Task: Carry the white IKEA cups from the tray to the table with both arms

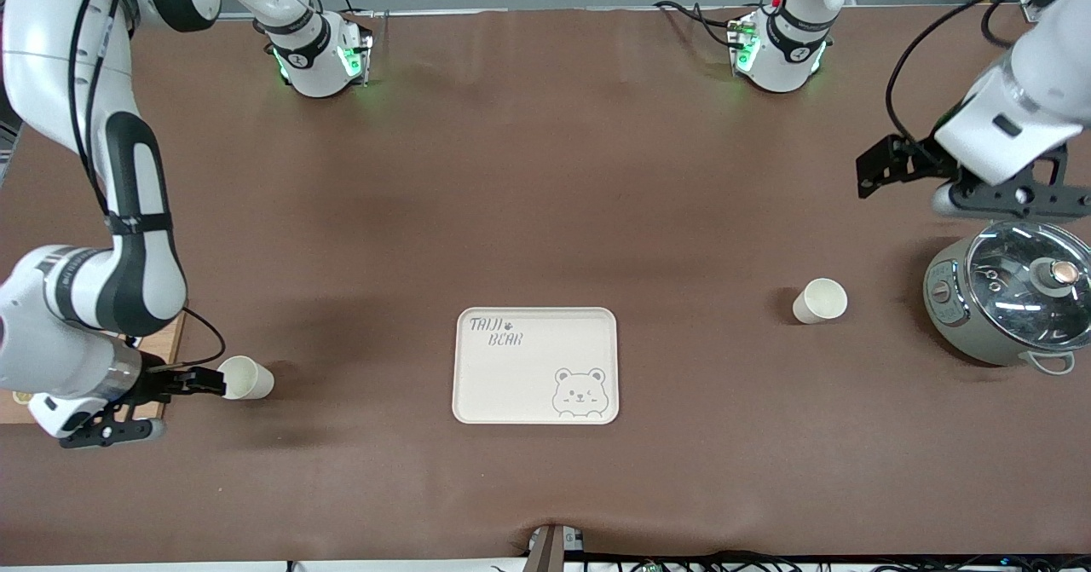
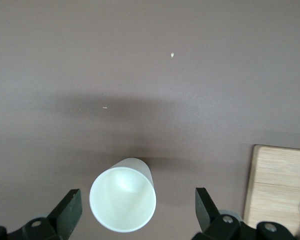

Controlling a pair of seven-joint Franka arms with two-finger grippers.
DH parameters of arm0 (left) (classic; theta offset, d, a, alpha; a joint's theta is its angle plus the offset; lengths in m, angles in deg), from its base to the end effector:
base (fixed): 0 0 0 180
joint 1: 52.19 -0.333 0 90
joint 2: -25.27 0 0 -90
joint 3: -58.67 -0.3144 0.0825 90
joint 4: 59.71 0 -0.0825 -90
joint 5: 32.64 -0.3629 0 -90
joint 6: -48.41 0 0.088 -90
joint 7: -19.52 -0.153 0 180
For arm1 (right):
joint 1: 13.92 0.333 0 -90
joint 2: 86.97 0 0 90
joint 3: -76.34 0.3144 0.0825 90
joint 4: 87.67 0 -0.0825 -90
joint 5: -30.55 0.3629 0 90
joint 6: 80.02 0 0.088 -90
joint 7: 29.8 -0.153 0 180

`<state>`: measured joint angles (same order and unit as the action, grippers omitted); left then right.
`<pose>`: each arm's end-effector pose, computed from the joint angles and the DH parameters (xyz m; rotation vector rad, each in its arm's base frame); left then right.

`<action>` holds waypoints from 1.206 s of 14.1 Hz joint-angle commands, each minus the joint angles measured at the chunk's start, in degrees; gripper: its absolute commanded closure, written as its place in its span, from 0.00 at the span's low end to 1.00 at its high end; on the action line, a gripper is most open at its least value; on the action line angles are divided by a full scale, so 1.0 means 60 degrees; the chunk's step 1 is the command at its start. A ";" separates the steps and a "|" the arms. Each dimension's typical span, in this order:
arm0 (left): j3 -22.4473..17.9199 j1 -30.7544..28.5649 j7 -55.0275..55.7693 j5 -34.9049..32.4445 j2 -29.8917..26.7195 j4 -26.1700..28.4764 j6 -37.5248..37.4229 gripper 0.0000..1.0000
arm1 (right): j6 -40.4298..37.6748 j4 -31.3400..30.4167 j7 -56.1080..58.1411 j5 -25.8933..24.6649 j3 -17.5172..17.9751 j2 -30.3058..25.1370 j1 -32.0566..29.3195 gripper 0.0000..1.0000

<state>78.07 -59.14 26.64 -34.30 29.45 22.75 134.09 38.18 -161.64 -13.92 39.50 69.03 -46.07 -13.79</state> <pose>0.5366 -0.1069 0.5919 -3.1316 0.1416 0.0183 0.7273 -0.0575 0.2941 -3.0907 -0.1793 -0.1148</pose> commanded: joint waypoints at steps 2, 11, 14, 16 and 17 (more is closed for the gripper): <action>-0.0405 0.0557 0.0030 -0.0149 -0.0243 -0.0077 -0.0584 0.00 | -0.1005 -0.0224 -0.0330 -0.0013 0.0003 -0.1174 -0.0079 0.00; -0.1939 0.1785 -0.0937 -0.0104 -0.0214 -0.0414 -0.1009 0.00 | -0.3203 -0.0312 -0.2380 -0.0042 0.0003 -0.3547 -0.0006 0.00; -0.2529 0.2111 -0.1083 -0.0075 -0.0214 -0.0414 -0.1009 0.00 | -0.4067 -0.0297 -0.2587 -0.0086 -0.0011 -0.4133 -0.0021 0.00; -0.2544 0.2096 -0.1084 -0.0075 -0.0214 -0.0385 -0.1009 0.00 | -0.4420 -0.0312 -0.2849 -0.0480 0.0047 -0.4514 -0.0006 0.00; -0.2544 0.2096 -0.1084 -0.0061 -0.0214 -0.0385 -0.1009 0.00 | -0.4538 -0.0312 -0.2866 -0.0496 0.0033 -0.4647 -0.0021 0.00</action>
<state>63.42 -47.30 20.94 -34.30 27.90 21.46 129.17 11.92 -161.61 -29.41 38.09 68.78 -71.00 -13.85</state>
